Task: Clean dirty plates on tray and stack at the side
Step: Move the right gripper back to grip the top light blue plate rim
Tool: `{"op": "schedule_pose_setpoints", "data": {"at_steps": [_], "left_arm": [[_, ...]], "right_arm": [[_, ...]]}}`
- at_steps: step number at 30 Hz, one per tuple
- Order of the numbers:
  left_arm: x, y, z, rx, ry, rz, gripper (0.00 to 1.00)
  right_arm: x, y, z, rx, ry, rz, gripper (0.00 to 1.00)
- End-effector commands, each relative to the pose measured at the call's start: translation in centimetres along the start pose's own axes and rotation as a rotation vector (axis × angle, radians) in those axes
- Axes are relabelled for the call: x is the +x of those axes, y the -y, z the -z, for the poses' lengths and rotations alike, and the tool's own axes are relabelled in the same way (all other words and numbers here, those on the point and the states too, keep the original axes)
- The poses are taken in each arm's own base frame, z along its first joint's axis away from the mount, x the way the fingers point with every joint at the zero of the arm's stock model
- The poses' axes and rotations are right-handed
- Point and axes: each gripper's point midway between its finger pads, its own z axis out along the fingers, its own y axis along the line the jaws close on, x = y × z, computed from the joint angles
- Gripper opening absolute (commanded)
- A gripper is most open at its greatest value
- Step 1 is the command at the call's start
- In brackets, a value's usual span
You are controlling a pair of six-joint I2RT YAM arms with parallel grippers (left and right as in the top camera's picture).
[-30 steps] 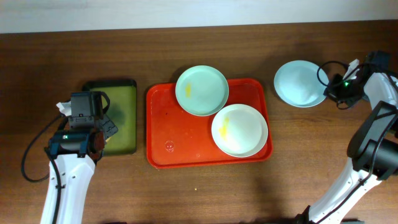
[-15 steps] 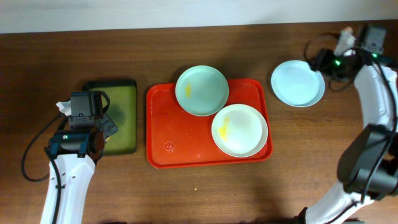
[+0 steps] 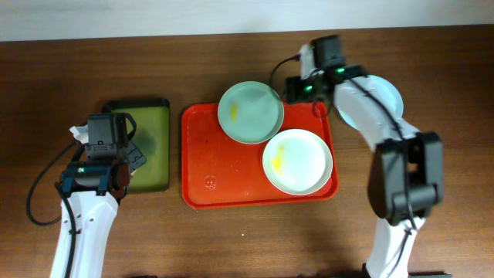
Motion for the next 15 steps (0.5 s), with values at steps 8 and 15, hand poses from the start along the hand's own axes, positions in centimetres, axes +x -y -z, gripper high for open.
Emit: {"op": "schedule_pose_setpoints", "data": {"at_steps": [8, 15], "left_arm": [[0.3, -0.2, -0.4, -0.009, -0.01, -0.018, 0.0], [0.3, -0.2, -0.4, -0.009, -0.011, -0.018, 0.0]], "right_arm": [[1.8, -2.5, -3.4, -0.009, -0.044, 0.052, 0.41], [3.5, -2.1, -4.8, -0.001, -0.103, 0.039, 0.29]]}}
